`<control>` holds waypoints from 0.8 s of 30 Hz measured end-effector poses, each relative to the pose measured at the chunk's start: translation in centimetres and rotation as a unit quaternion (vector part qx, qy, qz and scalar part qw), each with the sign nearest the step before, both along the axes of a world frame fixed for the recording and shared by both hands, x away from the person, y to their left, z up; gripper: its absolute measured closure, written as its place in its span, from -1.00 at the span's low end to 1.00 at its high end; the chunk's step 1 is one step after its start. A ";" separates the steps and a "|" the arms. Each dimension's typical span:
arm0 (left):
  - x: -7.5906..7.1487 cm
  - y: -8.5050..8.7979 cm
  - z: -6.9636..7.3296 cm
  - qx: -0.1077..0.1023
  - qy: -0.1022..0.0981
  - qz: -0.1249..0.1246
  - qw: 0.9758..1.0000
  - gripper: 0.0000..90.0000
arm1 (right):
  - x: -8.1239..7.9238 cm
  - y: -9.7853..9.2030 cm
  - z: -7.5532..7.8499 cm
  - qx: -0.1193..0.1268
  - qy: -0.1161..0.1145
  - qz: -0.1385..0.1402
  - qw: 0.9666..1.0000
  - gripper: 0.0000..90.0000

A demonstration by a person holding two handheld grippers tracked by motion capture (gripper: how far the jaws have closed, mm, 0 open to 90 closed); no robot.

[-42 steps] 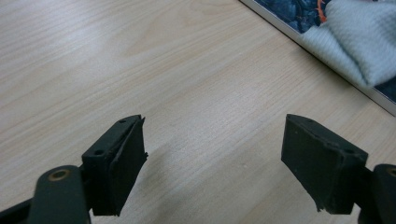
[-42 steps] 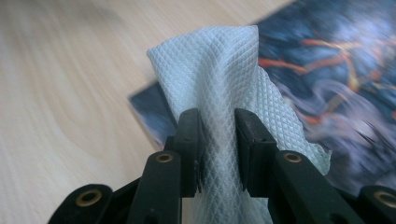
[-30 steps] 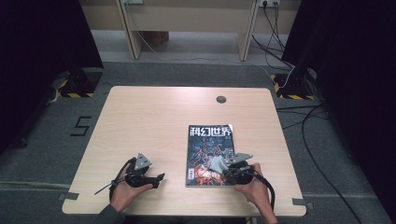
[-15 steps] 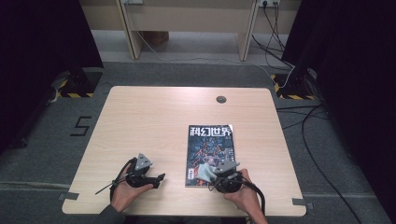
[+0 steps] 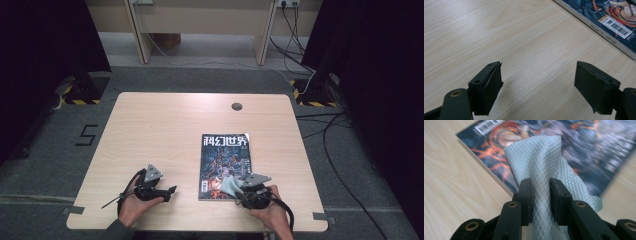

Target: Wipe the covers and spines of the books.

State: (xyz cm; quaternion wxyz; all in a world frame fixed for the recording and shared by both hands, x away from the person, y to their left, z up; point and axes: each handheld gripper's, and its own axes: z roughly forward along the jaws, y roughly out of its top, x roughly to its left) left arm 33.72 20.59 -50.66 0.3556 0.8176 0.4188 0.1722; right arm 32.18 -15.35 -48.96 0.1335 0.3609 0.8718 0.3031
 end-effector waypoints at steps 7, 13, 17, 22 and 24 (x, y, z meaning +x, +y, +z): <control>-0.1 -0.3 -0.1 -0.006 -0.002 -0.005 1.000 -0.52 | -0.2 -2.2 0.0 0.005 0.000 -0.032 0.999 0.60; -0.7 -2.8 0.1 -0.029 -0.009 -0.032 0.999 -0.53 | -0.4 -1.6 0.0 -0.005 0.000 -0.023 1.000 0.60; -0.7 -5.6 -0.1 -0.047 -0.010 -0.054 0.997 -0.55 | -0.7 -1.1 0.0 -0.010 -0.001 -0.019 1.000 0.60; -0.8 -7.9 -0.4 -0.049 -0.010 -0.064 0.997 -0.55 | -0.5 -1.2 0.1 -0.007 0.006 -0.015 1.000 0.61; -0.7 -8.4 -0.9 -0.033 -0.005 -0.067 0.997 -0.55 | -0.3 -1.3 0.1 -0.003 0.008 -0.016 1.000 0.62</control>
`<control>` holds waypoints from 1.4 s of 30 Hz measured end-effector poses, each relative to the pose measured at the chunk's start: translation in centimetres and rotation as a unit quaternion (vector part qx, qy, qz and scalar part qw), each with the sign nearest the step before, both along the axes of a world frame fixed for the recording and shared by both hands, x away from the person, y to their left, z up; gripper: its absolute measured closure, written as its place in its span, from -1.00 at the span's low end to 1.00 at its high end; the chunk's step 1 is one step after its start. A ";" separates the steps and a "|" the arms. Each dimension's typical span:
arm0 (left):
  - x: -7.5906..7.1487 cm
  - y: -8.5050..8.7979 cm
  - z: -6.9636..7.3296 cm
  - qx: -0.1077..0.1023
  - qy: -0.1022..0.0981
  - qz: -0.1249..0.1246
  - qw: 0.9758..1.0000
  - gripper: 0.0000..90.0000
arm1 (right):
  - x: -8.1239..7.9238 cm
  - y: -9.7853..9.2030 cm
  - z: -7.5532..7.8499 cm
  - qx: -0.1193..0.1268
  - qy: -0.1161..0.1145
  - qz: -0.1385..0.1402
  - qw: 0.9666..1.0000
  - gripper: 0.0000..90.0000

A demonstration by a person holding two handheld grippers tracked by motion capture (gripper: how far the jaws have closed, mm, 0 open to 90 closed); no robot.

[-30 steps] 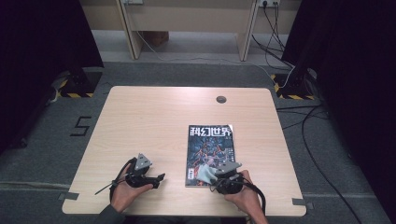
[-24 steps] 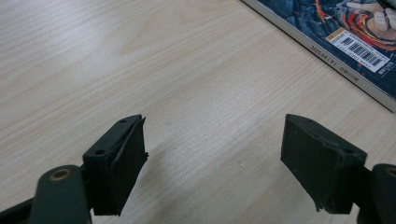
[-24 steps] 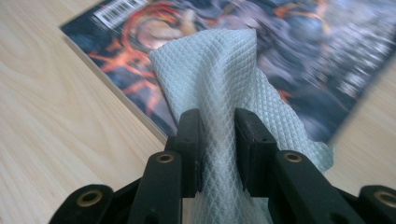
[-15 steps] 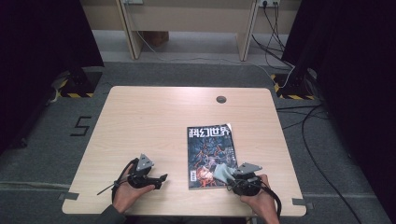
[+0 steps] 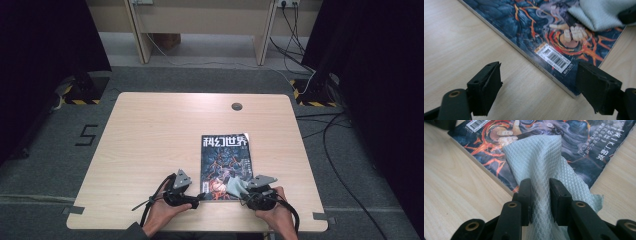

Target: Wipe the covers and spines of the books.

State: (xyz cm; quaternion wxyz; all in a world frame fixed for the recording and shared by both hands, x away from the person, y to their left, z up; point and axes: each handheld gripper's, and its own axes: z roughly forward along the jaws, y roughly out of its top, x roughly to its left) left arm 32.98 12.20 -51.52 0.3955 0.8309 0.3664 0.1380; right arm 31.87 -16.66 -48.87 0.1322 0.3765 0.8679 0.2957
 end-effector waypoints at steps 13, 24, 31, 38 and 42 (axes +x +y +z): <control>-0.2 -0.2 -0.2 -0.001 -0.012 0.004 1.000 -0.59 | 4.7 -1.1 0.2 -0.011 0.001 -0.039 0.999 0.63; -0.4 0.0 -0.1 -0.004 -0.005 0.000 1.000 -0.49 | 8.2 -0.2 0.1 -0.022 -0.011 -0.049 0.998 0.64; -1.8 0.2 0.1 0.005 -0.012 -0.005 1.000 -0.44 | 5.4 0.4 0.3 -0.024 0.001 -0.007 1.000 0.64; -1.5 0.5 0.0 -0.006 0.005 -0.010 1.000 -0.47 | 6.7 0.7 0.4 -0.022 0.010 -0.012 1.000 0.63; -1.5 0.5 0.0 -0.006 0.005 -0.011 1.000 -0.47 | 9.5 0.8 0.4 -0.031 0.003 -0.041 0.999 0.62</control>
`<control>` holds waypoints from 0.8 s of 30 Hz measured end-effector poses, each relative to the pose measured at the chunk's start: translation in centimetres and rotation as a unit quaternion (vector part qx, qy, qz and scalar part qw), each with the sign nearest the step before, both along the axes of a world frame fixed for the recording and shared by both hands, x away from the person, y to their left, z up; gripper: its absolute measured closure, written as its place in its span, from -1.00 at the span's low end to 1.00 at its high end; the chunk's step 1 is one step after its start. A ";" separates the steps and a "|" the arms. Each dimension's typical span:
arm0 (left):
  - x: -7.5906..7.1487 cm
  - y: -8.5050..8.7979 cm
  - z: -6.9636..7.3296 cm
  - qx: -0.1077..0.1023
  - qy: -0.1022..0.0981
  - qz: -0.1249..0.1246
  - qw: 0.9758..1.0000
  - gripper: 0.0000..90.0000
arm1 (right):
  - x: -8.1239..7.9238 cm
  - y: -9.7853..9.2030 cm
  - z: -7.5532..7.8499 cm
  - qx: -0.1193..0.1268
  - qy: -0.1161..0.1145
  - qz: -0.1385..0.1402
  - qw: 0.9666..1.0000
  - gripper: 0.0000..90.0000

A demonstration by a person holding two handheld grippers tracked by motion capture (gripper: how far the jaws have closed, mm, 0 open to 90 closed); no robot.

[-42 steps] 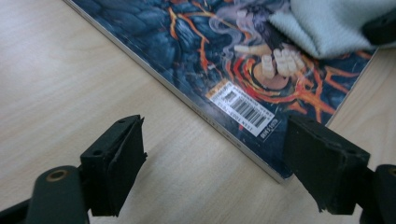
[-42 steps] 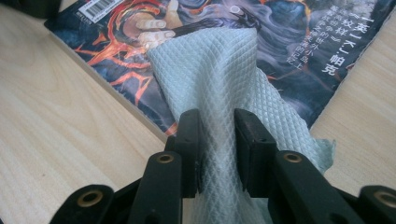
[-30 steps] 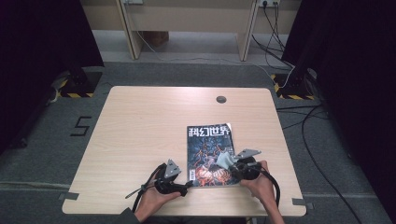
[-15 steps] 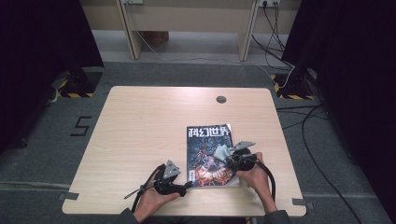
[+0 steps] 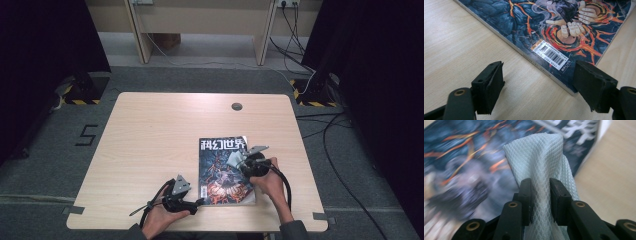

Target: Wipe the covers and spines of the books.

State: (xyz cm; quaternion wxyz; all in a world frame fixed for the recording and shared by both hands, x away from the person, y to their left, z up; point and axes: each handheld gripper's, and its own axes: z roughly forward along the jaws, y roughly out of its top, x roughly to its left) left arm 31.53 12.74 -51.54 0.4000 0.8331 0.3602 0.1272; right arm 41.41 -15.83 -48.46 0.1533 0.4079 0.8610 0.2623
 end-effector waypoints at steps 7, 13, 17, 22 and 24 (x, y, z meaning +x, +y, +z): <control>0.1 0.1 0.0 -0.002 0.003 -0.001 1.000 -0.47 | 4.4 -0.3 -0.2 0.011 -0.011 -0.048 0.999 0.64; 0.1 0.1 0.0 -0.002 0.002 -0.002 1.000 -0.47 | 6.3 -0.6 -0.2 0.016 -0.011 -0.081 0.997 0.62; 0.1 0.1 0.0 -0.003 0.003 -0.002 1.000 -0.47 | 7.6 -0.5 -0.2 0.012 -0.012 -0.098 0.995 0.64; 0.2 0.1 0.0 -0.003 0.003 -0.005 1.000 -0.47 | 7.8 0.2 0.0 -0.018 -0.015 -0.091 0.996 0.67; 0.1 0.1 -0.1 -0.004 0.003 -0.003 1.000 -0.47 | 7.6 0.8 0.1 -0.023 -0.015 -0.080 0.996 0.66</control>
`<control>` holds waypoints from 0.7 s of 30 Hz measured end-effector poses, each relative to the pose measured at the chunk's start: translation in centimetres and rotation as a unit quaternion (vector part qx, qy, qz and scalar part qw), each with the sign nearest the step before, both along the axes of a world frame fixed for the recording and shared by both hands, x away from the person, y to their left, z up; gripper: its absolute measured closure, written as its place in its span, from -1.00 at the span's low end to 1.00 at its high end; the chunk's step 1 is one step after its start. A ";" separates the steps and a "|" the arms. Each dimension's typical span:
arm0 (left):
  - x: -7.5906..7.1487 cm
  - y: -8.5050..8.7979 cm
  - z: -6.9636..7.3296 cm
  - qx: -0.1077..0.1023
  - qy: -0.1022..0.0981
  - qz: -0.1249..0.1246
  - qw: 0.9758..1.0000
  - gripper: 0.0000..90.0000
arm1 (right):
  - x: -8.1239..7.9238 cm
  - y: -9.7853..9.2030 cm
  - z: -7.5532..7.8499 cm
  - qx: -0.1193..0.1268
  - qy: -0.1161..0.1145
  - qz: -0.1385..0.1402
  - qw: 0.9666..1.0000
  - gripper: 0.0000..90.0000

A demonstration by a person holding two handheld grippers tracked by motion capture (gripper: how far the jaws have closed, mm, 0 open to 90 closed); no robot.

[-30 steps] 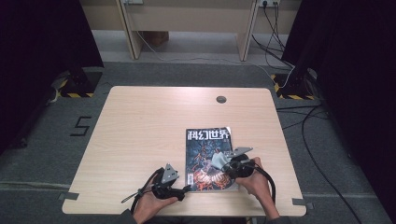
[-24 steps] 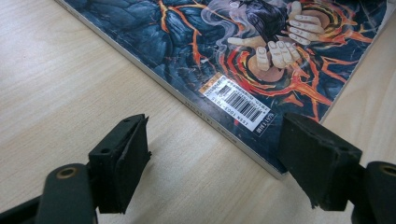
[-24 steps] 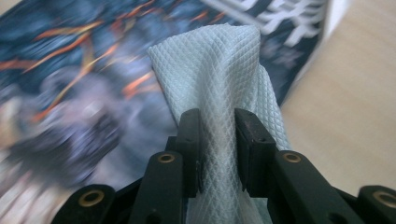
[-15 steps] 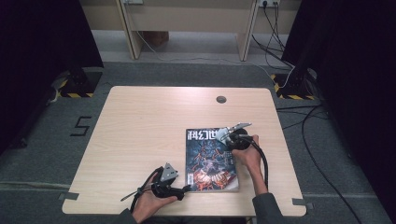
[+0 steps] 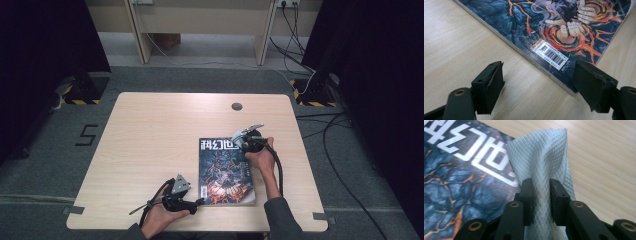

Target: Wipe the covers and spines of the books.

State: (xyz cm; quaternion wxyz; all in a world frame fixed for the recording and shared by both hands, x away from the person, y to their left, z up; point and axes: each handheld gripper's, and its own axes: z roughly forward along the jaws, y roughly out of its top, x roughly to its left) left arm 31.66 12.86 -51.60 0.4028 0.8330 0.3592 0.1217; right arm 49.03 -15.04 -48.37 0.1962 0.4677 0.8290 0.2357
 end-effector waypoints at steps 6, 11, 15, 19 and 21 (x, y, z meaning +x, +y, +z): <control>0.0 0.0 0.0 0.001 -0.002 0.000 1.000 -0.47 | -0.2 2.0 0.2 -0.015 0.009 0.037 0.999 0.67; 0.0 0.0 0.0 -0.001 -0.001 0.001 1.000 -0.47 | 0.3 4.2 0.1 -0.022 0.004 0.049 0.999 0.67; 0.1 0.0 0.0 -0.003 0.001 -0.001 1.000 -0.47 | 0.8 6.3 -0.1 -0.010 -0.002 0.054 0.999 0.68; 0.1 0.1 0.0 -0.003 0.002 -0.002 1.000 -0.48 | 0.5 8.5 -0.2 -0.005 -0.004 0.078 0.997 0.68; 0.0 0.1 -0.1 -0.005 0.001 0.000 1.000 -0.48 | -0.2 9.5 -0.3 -0.007 -0.006 0.098 0.995 0.68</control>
